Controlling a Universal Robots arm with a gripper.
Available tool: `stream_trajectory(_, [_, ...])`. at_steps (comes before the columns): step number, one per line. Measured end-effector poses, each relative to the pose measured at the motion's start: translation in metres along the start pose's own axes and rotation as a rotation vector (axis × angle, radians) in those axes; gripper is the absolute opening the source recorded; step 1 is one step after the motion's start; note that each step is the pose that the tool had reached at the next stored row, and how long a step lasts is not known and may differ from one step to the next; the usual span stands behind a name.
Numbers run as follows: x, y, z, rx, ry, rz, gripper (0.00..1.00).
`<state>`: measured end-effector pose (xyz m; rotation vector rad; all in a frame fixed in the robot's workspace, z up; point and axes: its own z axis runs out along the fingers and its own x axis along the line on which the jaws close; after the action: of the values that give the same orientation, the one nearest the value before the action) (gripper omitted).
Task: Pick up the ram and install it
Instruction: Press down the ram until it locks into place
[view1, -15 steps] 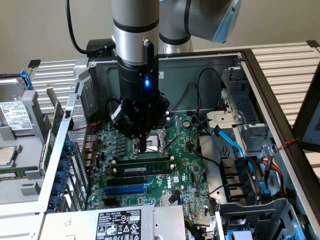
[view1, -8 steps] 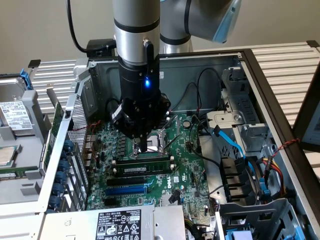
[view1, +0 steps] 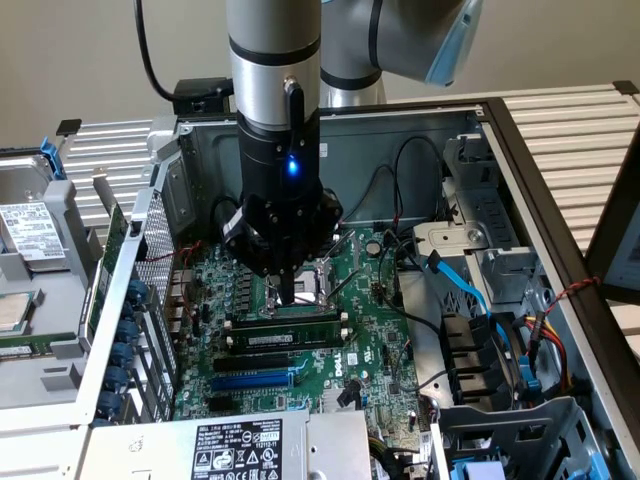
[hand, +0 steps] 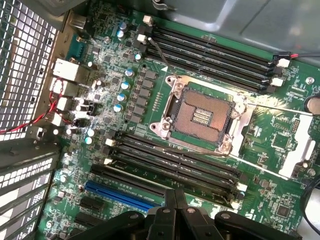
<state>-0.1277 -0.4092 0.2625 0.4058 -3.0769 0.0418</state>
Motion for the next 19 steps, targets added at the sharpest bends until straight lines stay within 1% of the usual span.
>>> stream_trajectory(2, [-0.0002, 0.0, 0.0, 0.0027, -0.0047, 0.011, 0.1])
stream_trajectory(9, [-0.0025, -0.0007, 0.0, 0.0092, -0.0161, 0.036, 0.1])
stream_trajectory(13, [-0.0029, -0.0008, -0.0001, 0.0112, -0.0175, 0.065, 0.1])
stream_trajectory(19, [-0.0028, -0.0007, -0.0001, 0.0106, -0.0157, 0.134, 0.1])
